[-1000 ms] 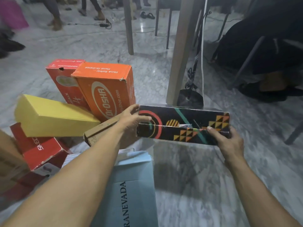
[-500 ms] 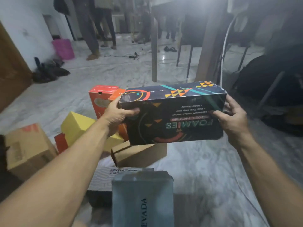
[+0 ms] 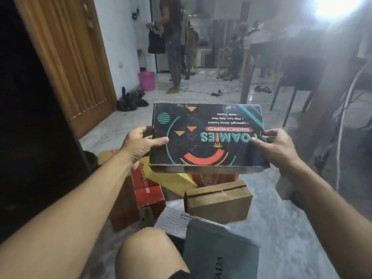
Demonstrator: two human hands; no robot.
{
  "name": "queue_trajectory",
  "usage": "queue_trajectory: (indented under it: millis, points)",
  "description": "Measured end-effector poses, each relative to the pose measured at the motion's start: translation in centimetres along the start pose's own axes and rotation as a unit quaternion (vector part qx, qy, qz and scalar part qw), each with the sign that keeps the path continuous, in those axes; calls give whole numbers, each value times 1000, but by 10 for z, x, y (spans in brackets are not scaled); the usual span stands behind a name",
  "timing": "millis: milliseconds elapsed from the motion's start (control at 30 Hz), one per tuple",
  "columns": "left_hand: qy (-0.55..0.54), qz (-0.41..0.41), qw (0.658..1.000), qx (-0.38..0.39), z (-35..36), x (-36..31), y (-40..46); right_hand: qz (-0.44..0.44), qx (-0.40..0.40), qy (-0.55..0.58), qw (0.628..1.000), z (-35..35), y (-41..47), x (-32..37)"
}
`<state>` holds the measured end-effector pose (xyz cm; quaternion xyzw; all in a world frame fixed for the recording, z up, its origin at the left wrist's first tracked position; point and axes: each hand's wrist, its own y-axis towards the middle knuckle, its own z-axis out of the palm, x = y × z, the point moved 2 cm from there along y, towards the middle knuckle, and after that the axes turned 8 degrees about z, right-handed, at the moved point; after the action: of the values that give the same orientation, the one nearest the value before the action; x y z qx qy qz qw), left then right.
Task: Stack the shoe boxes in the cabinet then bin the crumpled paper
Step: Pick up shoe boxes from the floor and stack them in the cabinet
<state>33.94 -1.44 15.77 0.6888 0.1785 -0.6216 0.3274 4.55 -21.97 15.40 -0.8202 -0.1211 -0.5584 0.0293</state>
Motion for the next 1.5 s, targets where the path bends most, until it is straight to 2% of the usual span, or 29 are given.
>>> queue_trajectory:
  millis: [200,300,367,667,933,1233,1500]
  points:
    - [18,3,998,60,-46,-25,-46,-54,136,43,988,32,-35,42]
    - [41,-1,998,57,-69,-36,-64,-91,237,53,966,40,-60,63]
    - [53,7,998,45,-83,-42,-76,-104,270,25,957,44,-72,74]
    - [104,-5,994,-42,-141,-68,-136,-156,314,-35,936,77,-118,114]
    - [119,-31,985,-120,-214,-73,-194,-178,378,-70,906,148,-161,143]
    - [78,-91,967,-224,-302,-49,-249,-191,468,-96,858,267,-208,173]
    - [74,-124,917,-372,-386,-18,-295,-225,527,-111,812,396,-252,194]
